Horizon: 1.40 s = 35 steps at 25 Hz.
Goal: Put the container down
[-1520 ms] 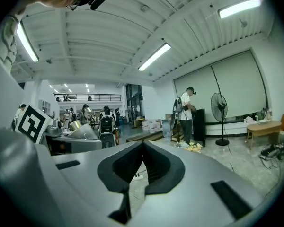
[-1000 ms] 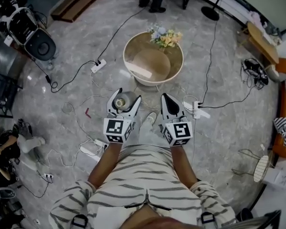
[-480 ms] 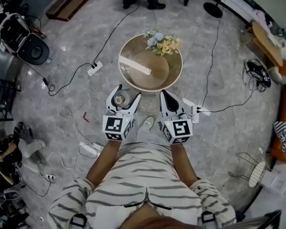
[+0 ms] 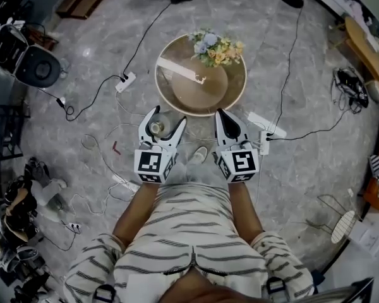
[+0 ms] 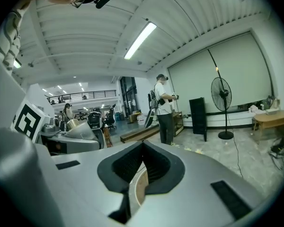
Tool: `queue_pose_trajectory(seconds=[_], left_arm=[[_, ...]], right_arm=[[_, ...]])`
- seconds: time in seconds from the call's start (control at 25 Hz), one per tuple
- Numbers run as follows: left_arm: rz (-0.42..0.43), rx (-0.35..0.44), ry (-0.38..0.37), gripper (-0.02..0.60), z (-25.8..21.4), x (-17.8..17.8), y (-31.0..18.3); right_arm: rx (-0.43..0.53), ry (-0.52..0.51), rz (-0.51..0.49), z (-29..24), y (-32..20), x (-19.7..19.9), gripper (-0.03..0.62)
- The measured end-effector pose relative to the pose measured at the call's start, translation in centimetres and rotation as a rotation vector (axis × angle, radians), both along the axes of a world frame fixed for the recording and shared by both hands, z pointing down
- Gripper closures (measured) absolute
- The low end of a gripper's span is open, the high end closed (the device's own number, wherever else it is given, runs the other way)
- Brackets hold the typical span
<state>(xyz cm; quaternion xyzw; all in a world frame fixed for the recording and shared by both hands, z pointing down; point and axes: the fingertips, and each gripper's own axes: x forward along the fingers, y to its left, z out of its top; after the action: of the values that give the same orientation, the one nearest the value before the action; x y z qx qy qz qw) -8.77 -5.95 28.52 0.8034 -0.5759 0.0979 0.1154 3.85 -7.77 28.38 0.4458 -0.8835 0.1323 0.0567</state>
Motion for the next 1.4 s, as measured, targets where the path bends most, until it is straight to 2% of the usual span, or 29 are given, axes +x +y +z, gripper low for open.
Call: queue_pose_trajectory(seconds=[0.52, 0.84, 1.4], left_arm=[[0.035, -0.082, -0.001, 0.250, 6.8, -1.1, -4.5], [0.101, -0.130, -0.018, 0.250, 13.4, -0.7, -7.4], [0.185, -0.202, -0.065, 0.250, 25.6, 1.0, -11.4]], right_arm=[[-0.086, 0.041, 0.015, 6.2, -3.1, -1.3, 0.586], [-0.117, 0.045, 0.039, 11.5, -5.5, -2.5, 0.586], [-0.185, 0.071, 0.127, 20.9, -7.6, -1.5, 0.586]])
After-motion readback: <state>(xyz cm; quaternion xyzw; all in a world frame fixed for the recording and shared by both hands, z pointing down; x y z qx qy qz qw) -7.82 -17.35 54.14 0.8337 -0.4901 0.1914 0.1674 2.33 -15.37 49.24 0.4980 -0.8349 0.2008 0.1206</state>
